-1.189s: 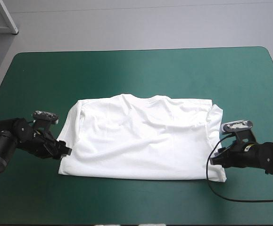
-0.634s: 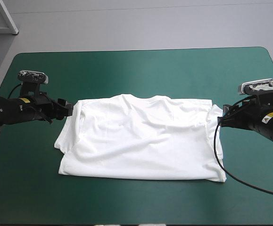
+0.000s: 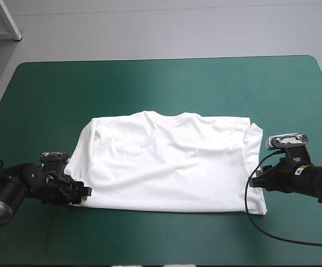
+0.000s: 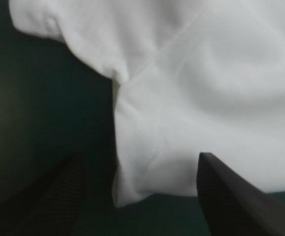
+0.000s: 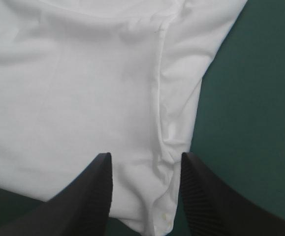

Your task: Fold the cloth

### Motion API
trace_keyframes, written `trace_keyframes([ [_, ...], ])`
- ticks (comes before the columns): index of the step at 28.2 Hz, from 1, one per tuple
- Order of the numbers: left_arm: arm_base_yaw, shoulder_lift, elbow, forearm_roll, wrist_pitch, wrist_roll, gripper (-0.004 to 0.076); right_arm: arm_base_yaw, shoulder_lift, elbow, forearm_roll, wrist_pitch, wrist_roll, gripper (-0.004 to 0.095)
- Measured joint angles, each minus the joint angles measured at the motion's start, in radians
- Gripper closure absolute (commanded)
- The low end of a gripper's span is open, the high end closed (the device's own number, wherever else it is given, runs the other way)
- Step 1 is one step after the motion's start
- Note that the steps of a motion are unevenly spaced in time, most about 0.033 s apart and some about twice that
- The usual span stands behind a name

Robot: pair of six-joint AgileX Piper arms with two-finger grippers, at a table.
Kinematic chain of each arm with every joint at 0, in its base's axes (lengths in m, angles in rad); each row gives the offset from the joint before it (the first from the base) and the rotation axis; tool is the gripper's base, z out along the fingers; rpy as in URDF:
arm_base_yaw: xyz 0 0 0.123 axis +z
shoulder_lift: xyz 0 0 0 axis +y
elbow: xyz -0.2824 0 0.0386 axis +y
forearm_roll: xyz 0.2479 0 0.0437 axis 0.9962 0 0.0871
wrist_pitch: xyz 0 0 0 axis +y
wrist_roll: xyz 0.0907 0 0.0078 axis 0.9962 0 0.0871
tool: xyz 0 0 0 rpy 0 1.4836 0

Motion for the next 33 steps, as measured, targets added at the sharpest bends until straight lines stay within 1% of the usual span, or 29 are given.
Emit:
trace_keyframes([
  [4, 0.000, -0.001, 0.038, -0.003, -0.062, -0.025, 0.0242, 0.000, 0.000, 0.014, 0.008, -0.004, -0.016, 0.0490],
  [5, 0.000, -0.001, 0.038, -0.003, -0.068, -0.025, 0.0253, 0.000, 0.000, 0.014, 0.009, -0.004, -0.018, 0.0490],
  [7, 0.000, -0.001, 0.038, -0.003, -0.071, -0.028, 0.0306, 0.000, 0.000, 0.014, 0.009, -0.005, -0.021, 0.0491],
  [11, 0.000, -0.001, 0.038, -0.003, -0.040, -0.029, 0.0499, 0.000, 0.000, 0.014, 0.009, -0.007, -0.021, 0.0515],
  [15, 0.000, -0.001, 0.038, -0.003, -0.010, -0.026, 0.0633, 0.000, 0.000, 0.015, -0.002, 0.004, -0.024, 0.0535],
  [19, 0.000, -0.001, 0.038, -0.003, -0.009, -0.004, 0.0704, 0.000, 0.000, 0.019, -0.012, 0.008, -0.025, 0.0535],
  [23, 0.000, -0.001, 0.038, -0.003, -0.011, 0.025, 0.0705, 0.000, 0.000, 0.039, -0.023, 0.037, -0.024, 0.0527],
  [27, 0.000, -0.001, 0.038, -0.003, -0.009, 0.041, 0.0705, 0.000, 0.000, 0.082, -0.026, 0.096, -0.024, 0.0478],
  [30, 0.000, -0.001, 0.038, -0.003, -0.008, 0.043, 0.0705, 0.000, 0.000, 0.128, -0.030, 0.100, -0.023, 0.0446],
  [33, 0.000, -0.001, 0.038, -0.003, -0.002, 0.047, 0.0705, 0.000, 0.003, 0.157, -0.030, 0.085, -0.018, 0.0443],
])
